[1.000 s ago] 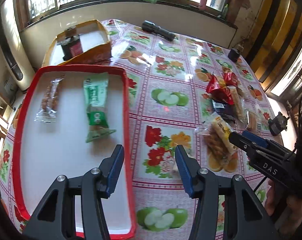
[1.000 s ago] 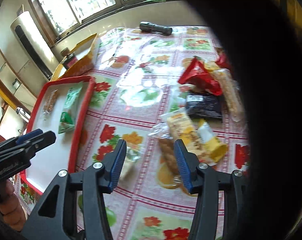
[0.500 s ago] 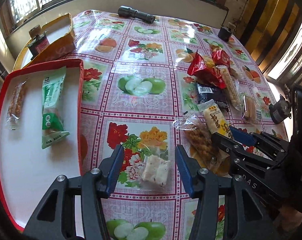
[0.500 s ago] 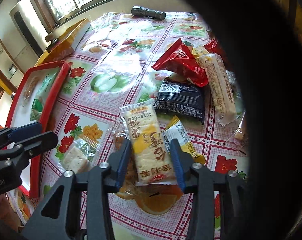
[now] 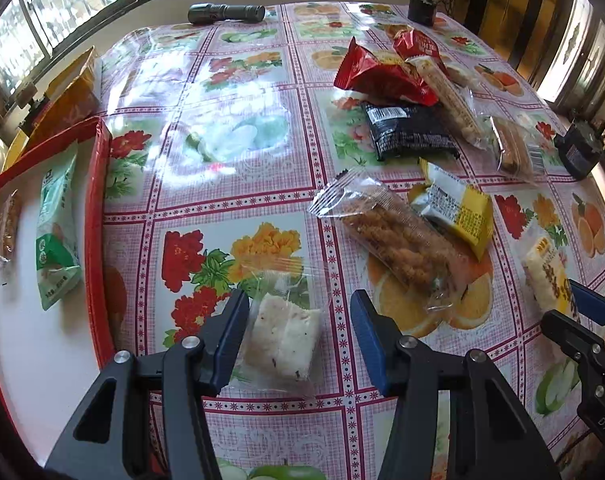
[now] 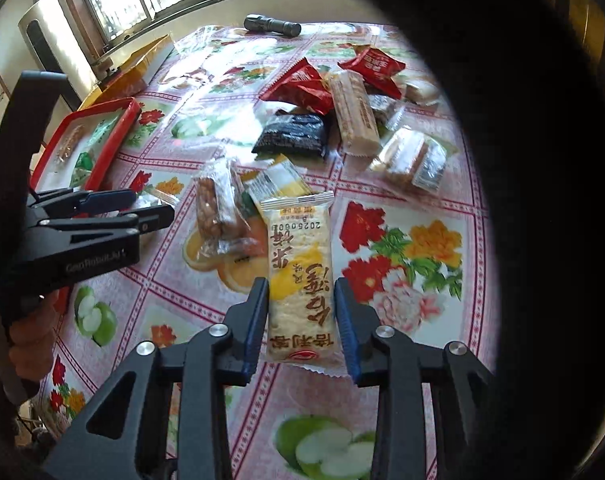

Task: Organize snacks
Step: 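Return to the pile and grasp the yellow-white rice cracker packet with the right gripper, then grasp the white square pastry bag with the left gripper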

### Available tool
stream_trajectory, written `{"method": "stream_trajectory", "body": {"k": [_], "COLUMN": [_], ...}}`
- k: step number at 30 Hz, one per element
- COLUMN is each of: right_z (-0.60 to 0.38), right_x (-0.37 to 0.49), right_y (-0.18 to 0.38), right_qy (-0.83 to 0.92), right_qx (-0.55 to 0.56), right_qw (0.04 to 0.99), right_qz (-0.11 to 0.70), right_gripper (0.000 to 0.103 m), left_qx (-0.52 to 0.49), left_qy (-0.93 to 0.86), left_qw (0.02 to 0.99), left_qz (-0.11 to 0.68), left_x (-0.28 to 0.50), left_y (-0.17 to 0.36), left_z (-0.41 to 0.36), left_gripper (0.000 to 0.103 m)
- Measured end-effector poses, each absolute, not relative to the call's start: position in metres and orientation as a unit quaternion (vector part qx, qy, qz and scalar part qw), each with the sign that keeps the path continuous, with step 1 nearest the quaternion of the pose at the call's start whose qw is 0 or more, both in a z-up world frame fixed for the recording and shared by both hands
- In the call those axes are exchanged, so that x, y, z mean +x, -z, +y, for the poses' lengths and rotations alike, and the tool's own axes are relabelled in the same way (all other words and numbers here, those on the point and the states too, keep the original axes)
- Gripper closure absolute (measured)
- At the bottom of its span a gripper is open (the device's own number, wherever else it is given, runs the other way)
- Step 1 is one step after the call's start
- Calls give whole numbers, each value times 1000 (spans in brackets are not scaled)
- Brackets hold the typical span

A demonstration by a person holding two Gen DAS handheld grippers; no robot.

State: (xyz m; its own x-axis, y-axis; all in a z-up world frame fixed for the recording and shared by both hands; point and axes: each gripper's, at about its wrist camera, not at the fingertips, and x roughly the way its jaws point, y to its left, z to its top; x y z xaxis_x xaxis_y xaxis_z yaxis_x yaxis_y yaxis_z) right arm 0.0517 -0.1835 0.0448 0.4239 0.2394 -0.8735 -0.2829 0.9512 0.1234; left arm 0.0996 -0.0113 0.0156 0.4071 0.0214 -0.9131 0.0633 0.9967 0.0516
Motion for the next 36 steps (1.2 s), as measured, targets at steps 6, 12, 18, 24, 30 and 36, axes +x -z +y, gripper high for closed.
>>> {"method": "stream_trajectory", "body": {"k": [6,12,18,24,30,36], "right_z": [-197,-194,-191,-188,-182,-168], "right_x": [41,35,24,0,-22,-33], "right_y": [-32,-29,-31,-36,-43,-50], "right_qy": [-132,-119,-106,-99,-102,-111], "right_qx": [-11,-10,-14,-17,-23,-30], "right_qw": [843,850,859,868,874,875], "right_qz": [521,514,501,486,475,470], "right_gripper": [68,68,68,68,68,68], "left_qx": [20,22,40,45,43,36], "left_qy": [41,60,70,78,86,88], "left_qw": [838,838,842,848,857,870], "left_qz": [543,542,534,523,507,484], "left_x": [98,91,62,22,-13,-37], "left_y": [-14,-15,-16,-16,-19,-31], "left_z": [-3,-5,-17,-22,-23,-17], "left_gripper": [61,72,72,72,72,72]}}
